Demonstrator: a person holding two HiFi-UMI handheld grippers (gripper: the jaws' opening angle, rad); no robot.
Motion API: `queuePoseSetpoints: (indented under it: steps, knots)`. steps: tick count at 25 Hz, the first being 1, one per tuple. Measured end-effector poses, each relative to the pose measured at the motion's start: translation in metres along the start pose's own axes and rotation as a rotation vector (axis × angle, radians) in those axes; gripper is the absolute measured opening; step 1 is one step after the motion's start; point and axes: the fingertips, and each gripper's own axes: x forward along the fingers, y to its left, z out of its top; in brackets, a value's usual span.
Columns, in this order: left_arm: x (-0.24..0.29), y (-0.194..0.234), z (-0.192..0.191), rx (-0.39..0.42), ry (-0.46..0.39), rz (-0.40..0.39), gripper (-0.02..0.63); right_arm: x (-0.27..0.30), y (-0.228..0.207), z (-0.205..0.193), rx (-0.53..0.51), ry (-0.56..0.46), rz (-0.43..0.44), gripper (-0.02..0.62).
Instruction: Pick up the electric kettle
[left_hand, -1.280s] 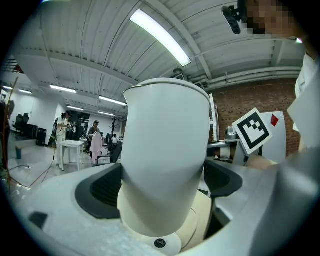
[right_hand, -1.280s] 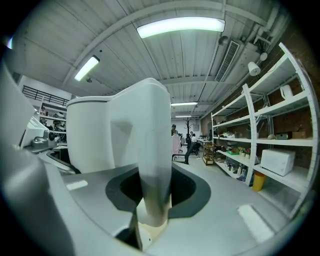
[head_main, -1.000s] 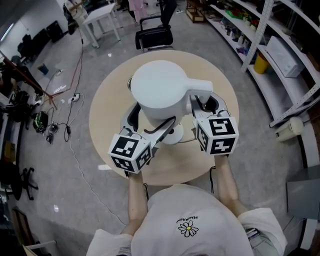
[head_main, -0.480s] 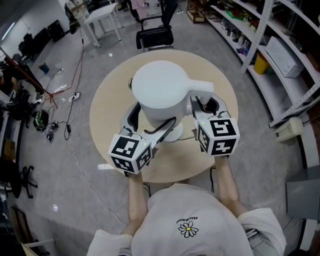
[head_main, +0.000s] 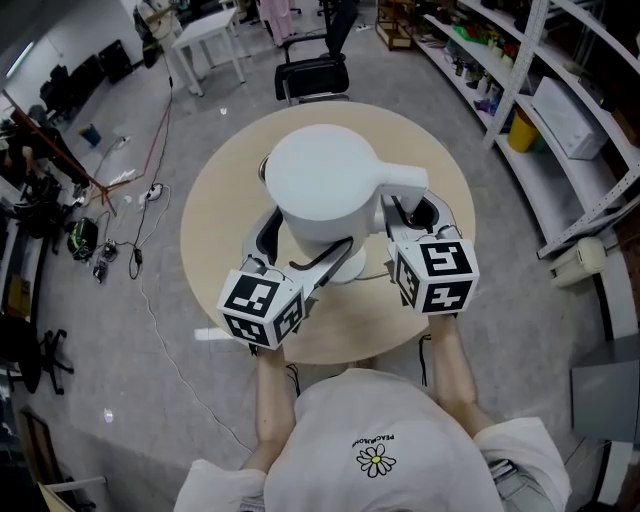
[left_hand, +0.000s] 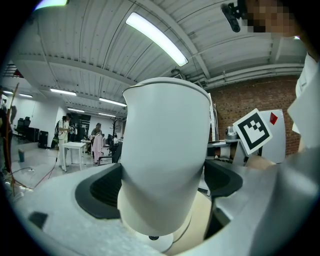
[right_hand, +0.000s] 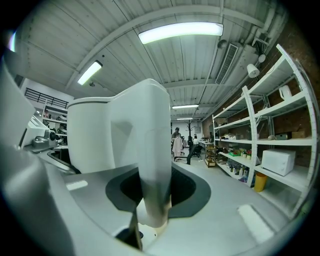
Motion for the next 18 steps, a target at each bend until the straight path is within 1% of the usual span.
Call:
queuePoseSetpoints:
  steps: [12, 18]
  knots:
    - [-0.0035, 0.0024, 0.0042, 0.005, -0.002, 0.003, 0.520, 0.0006, 0.0042, 0.0048, -0.006, -0.009, 0.007, 0.100]
    - [0.0001, 0.0032, -0.0032, -0.007, 0.005, 0.001, 0.520, 0.0031, 0.0021, -0.0014, -0.012, -0.004, 0.006, 0.100]
